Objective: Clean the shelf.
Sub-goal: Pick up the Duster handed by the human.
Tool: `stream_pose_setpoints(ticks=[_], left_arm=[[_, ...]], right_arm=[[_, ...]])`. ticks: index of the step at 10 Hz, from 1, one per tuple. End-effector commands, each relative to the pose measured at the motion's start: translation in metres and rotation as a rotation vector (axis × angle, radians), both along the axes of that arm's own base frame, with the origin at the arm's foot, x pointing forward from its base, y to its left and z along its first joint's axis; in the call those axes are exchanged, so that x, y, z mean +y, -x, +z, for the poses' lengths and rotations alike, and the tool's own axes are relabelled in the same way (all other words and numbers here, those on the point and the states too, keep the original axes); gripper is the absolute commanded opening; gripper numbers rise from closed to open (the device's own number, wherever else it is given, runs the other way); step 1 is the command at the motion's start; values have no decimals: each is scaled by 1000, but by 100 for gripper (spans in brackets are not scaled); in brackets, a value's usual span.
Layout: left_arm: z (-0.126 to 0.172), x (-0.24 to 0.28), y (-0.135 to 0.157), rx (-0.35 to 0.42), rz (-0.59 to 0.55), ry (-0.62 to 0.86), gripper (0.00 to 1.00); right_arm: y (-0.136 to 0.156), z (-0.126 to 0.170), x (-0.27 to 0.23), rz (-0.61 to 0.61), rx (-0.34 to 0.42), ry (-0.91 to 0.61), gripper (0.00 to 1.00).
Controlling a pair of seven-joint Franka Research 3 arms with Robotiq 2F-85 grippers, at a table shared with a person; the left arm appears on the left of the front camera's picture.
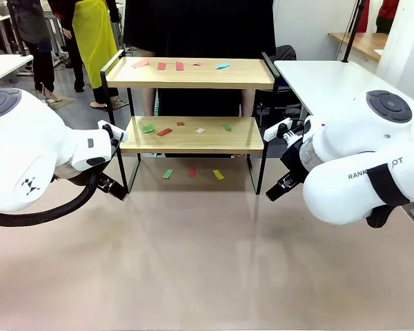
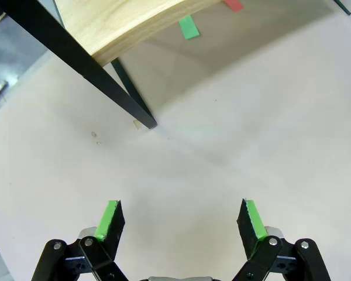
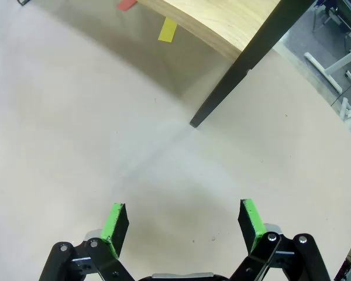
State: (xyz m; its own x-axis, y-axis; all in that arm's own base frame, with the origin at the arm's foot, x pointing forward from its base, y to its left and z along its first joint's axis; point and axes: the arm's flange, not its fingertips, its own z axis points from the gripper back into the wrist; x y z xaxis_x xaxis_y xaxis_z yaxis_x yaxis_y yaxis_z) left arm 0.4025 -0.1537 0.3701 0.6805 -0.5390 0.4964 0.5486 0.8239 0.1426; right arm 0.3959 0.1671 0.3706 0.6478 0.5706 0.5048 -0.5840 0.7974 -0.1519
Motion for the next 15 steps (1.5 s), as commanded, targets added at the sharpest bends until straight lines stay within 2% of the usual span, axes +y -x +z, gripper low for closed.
stream_pose_setpoints(ticks=[1,4,6,7,9,11,13,14,15], left_arm=[[25,3,-3,-7,-32,57,100],[94,40,-31,22,-89,130,100],[131,88,-45,65,-244,174,100],[141,115,-53,79,-363,203,100],[152,173,-73,78,-489,330,100],[153,228,-77,11,-646,487,100],[151,213,-71,-68,-629,507,100],[156,228,-58,-39,-616,463,100],[156,228,-58,-39,-616,463,100]], right_arm=[[-15,28,-2,21,-18,-45,100],[-49,103,-29,12,-43,-130,100],[-55,144,-82,74,-58,-237,100],[-56,159,-117,124,-86,-298,100],[-58,168,-191,203,-144,-401,100],[-65,152,-252,296,-205,-493,100],[-69,140,-275,264,-241,-549,100],[-43,157,-265,248,-234,-467,100],[-43,157,-265,248,-234,-467,100]])
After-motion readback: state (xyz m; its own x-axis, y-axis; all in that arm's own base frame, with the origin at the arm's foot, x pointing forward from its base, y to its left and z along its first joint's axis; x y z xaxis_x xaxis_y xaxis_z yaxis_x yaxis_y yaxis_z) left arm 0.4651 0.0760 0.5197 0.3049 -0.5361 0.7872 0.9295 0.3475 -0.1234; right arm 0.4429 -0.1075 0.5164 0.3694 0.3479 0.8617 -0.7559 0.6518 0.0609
